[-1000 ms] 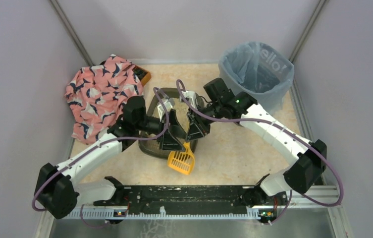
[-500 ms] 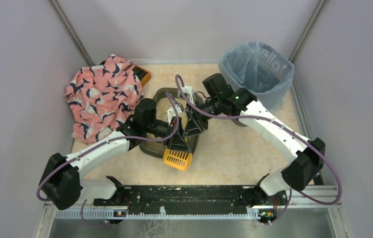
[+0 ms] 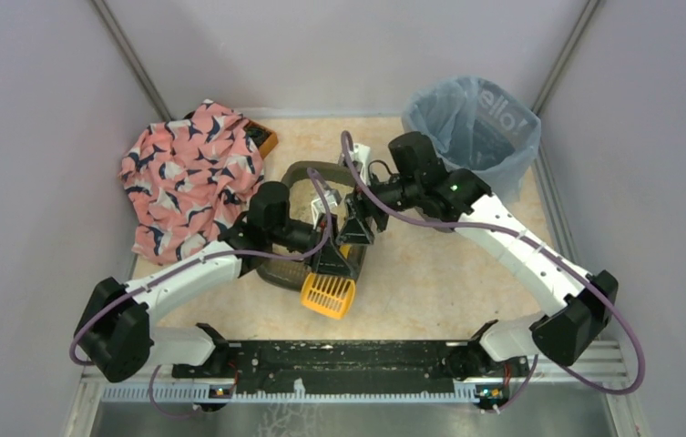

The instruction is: Clean the litter box

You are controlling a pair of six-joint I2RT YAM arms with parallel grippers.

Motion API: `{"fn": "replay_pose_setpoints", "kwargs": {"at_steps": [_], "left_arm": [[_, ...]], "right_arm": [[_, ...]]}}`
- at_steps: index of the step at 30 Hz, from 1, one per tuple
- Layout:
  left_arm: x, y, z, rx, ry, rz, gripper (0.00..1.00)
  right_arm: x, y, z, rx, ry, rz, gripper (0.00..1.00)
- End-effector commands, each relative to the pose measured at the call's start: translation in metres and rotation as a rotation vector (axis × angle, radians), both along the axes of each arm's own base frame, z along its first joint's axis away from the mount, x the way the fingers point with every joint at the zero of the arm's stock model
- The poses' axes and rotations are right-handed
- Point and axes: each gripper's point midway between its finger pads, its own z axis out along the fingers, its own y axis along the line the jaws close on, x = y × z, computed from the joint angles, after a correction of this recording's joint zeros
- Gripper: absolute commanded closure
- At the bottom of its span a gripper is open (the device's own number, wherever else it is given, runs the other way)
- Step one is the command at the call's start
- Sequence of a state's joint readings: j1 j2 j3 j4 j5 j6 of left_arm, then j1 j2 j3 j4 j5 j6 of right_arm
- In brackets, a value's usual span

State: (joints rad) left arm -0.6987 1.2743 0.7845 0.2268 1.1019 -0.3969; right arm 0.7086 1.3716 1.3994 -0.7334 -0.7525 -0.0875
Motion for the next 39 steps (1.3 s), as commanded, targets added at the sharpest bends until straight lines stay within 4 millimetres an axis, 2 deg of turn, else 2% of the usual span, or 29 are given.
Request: {"fn": "replay_pose_setpoints", "kwargs": {"at_steps": [1, 6, 9, 11, 12, 15, 19, 21, 22, 24, 27, 29, 34, 39], "left_arm": [[0.01, -0.003, 0.001, -0.013, 0.027, 0.045, 1.0], [0.025, -0.001, 0.005, -0.021, 0.021, 0.126, 1.0], [0.05, 0.006, 0.006, -0.024, 0.026, 0.25, 1.0], [0.076, 0.016, 0.012, -0.043, 0.04, 0.401, 1.0], [0.088, 0.024, 0.013, -0.065, 0.05, 0.476, 1.0], [0.11, 0.042, 0.036, -0.192, 0.049, 0.641, 1.0], [0.129, 0.059, 0.073, -0.335, 0.003, 0.799, 1.0], [0.13, 0.071, 0.093, -0.438, -0.016, 0.864, 1.0], [0.127, 0.081, 0.111, -0.533, -0.047, 0.896, 1.0], [0.118, 0.099, 0.129, -0.67, -0.081, 0.939, 1.0], [0.108, 0.116, 0.144, -0.791, -0.118, 0.971, 1.0], [0.101, 0.123, 0.152, -0.856, -0.133, 0.981, 1.0], [0.092, 0.136, 0.157, -0.965, -0.126, 1.014, 1.0], [0.092, 0.131, 0.168, -1.015, -0.124, 0.969, 1.0]], "right_arm": [[0.023, 0.003, 0.063, 0.174, -0.2, -0.108, 0.28], [0.055, -0.016, 0.075, 0.227, -0.196, -0.304, 0.26], [0.078, -0.036, 0.086, 0.266, -0.243, -0.475, 0.26], [0.085, -0.05, 0.096, 0.295, -0.289, -0.574, 0.26], [0.086, -0.054, 0.101, 0.318, -0.304, -0.604, 0.26], [0.072, -0.057, 0.11, 0.394, -0.324, -0.581, 0.27], [0.06, -0.05, 0.09, 0.395, -0.282, -0.511, 0.29], [0.056, -0.048, 0.082, 0.413, -0.27, -0.499, 0.29], [0.054, -0.047, 0.08, 0.428, -0.263, -0.492, 0.29], [0.05, -0.043, 0.075, 0.457, -0.244, -0.469, 0.3], [0.048, -0.037, 0.065, 0.482, -0.209, -0.441, 0.31], [0.045, -0.033, 0.062, 0.494, -0.196, -0.412, 0.32], [0.032, -0.016, 0.071, 0.577, -0.147, -0.284, 0.34], [0.024, -0.006, 0.066, 0.582, -0.118, -0.215, 0.36]]}}
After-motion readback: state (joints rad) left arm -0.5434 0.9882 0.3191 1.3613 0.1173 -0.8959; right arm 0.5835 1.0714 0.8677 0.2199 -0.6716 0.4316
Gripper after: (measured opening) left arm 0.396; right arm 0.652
